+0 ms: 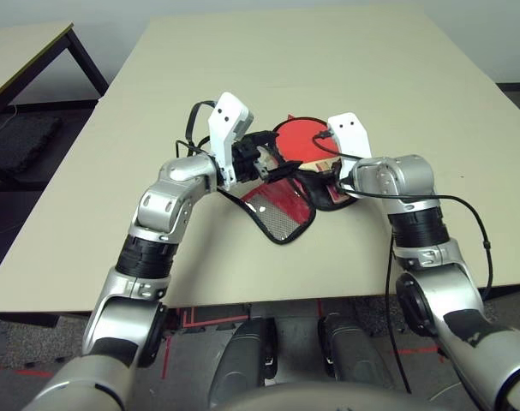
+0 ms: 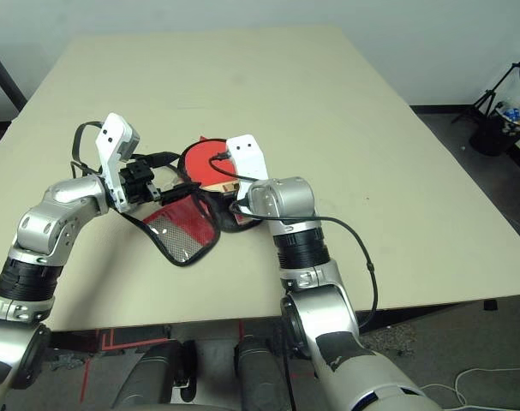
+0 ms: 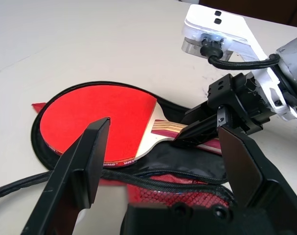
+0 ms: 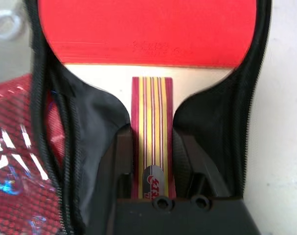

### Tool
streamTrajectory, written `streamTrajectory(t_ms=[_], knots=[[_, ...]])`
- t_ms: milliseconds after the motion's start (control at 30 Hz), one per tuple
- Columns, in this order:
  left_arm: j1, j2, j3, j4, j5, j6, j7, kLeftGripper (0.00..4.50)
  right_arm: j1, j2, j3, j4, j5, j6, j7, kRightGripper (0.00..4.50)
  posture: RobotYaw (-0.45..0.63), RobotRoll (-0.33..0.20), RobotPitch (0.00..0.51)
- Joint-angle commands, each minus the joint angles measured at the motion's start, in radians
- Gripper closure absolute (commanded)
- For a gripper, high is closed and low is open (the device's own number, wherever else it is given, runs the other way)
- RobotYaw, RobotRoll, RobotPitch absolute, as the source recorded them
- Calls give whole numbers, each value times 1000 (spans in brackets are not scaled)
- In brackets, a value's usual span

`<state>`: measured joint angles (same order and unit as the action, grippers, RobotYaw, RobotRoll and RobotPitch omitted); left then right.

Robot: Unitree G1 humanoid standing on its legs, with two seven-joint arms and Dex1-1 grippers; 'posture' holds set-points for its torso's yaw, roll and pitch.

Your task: Store the ping-pong paddle in its case and zip it.

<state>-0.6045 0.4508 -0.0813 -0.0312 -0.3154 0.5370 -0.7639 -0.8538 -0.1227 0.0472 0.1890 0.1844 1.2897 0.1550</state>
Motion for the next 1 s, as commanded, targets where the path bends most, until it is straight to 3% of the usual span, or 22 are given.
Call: streamTrajectory(t_ms=[33,233,400,567,767,1000], knots=[[5,29,43,-34,-18,32,7,0,-15,-19,9,-30,10,-8,32,1776,-21,0,119],[-48,116,180,-15,-55,21,21,0,25,-113,-26,-173,97,-144,212,13,-9,0,122],[-49,278,289,44,-89,36,-58,0,121,-302,-45,-247,172,-380,499,13,-13,0,129],[1,409,340,137,-106,31,-151,0,158,-395,-91,-176,215,-634,712,13,-15,0,127],[141,498,351,210,-91,-4,-260,0,151,-466,-81,-102,224,-800,891,13,-17,0,126],[299,506,301,88,-118,70,-322,0,184,-486,-56,-127,237,-819,977,13,-27,0,122]])
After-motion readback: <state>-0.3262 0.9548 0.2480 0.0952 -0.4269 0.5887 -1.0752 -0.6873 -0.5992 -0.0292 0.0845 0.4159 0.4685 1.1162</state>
